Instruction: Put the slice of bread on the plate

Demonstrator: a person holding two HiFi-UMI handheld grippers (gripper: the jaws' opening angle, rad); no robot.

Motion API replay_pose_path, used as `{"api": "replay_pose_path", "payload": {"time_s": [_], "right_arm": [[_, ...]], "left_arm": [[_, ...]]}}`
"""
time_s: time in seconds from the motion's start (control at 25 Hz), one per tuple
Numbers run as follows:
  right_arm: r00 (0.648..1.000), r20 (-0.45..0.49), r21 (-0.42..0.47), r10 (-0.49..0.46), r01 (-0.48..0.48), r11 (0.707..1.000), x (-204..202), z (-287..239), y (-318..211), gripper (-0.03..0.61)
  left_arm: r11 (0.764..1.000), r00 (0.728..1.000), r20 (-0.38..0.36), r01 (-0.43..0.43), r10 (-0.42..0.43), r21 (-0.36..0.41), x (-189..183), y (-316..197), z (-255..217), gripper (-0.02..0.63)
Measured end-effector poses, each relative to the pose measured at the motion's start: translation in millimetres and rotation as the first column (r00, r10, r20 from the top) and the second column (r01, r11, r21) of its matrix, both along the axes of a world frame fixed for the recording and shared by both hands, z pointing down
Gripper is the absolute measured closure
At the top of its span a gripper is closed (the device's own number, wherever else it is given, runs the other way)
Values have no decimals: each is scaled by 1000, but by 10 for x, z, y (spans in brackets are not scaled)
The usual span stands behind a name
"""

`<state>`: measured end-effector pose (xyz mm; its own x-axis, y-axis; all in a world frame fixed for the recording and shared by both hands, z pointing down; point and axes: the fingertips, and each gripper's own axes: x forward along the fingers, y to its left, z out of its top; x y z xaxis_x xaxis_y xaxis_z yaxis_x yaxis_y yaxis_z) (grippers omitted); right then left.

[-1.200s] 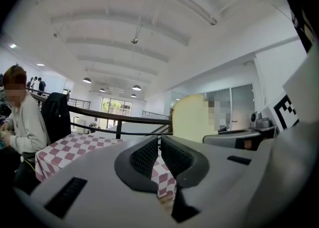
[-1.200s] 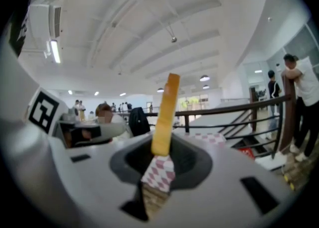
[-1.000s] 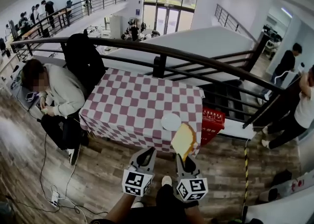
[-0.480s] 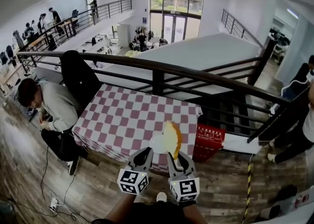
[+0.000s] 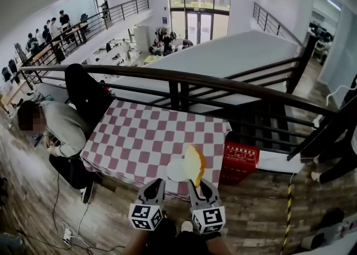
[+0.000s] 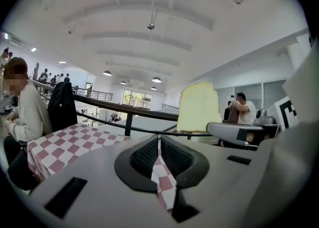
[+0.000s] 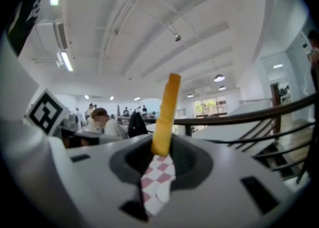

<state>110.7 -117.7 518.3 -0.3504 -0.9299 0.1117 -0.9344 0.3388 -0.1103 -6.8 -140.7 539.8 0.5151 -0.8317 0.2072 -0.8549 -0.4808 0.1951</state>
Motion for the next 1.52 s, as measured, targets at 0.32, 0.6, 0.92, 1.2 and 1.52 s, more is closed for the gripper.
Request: {"api": "replay_pose_path", "payload": {"time_s": [0.32, 0.6, 0.92, 1.2, 1.52], "right_arm": [[1000, 19, -94, -4, 6, 996, 7, 336, -431, 482], [998, 66, -255, -21, 37, 966, -123, 887, -789, 480], [993, 117, -456, -21, 72, 887, -272, 1670, -1014, 480], [989, 148, -592, -20, 105, 799, -398, 2314, -1013, 480], [961, 277, -656, -24, 207, 726, -613, 2726, -1075, 480]], "left_arm": [[999, 1000, 15, -14, 15, -52, 57, -451, 362, 575], [990, 997, 41, -60, 66, -130, 118, -816, 731, 575], [965, 988, 80, -108, 131, -241, 142, -1110, 1191, 575], [939, 981, 95, -133, 171, -317, 99, -1273, 1591, 575], [904, 977, 121, -112, 177, -413, -6, -1268, 2086, 575]]}}
